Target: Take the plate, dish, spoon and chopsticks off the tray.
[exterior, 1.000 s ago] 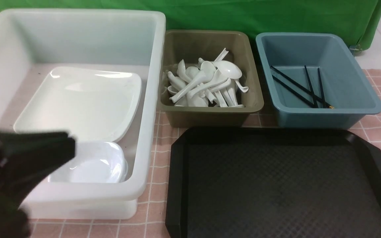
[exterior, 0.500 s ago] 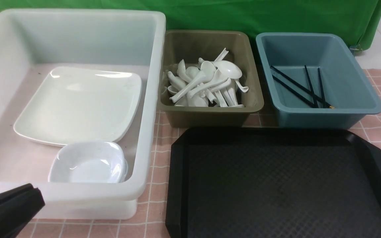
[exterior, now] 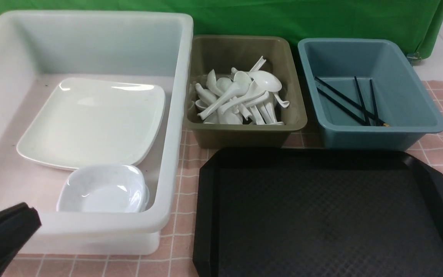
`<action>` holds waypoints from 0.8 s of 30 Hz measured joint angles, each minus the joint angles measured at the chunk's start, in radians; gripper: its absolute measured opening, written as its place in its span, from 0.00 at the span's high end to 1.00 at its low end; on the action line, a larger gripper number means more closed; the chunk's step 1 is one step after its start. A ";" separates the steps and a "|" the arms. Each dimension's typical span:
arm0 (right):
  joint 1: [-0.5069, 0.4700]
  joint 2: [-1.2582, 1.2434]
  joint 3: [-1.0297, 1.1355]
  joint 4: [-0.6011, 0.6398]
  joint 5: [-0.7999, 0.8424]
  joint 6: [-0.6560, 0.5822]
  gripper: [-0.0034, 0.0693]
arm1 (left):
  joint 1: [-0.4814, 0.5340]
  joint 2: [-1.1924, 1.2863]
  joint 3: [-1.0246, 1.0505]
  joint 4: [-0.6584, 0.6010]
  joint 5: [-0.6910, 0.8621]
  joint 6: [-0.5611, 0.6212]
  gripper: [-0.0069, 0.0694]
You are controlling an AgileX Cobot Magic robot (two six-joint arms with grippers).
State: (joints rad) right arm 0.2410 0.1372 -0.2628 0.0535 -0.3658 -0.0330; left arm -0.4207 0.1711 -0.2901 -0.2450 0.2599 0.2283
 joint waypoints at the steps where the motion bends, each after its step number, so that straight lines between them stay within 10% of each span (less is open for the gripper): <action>1: 0.000 0.000 0.000 0.000 0.007 0.000 0.66 | 0.030 -0.024 0.031 0.026 -0.065 -0.009 0.90; 10: 0.000 0.000 0.000 0.001 0.023 0.000 0.63 | 0.333 -0.170 0.242 0.120 -0.163 -0.078 0.90; 24: 0.000 0.000 0.000 0.001 0.025 0.000 0.62 | 0.350 -0.172 0.296 0.194 -0.046 -0.079 0.90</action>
State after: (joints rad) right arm 0.2410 0.1372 -0.2628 0.0546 -0.3405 -0.0330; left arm -0.0705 -0.0004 0.0061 -0.0513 0.2141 0.1491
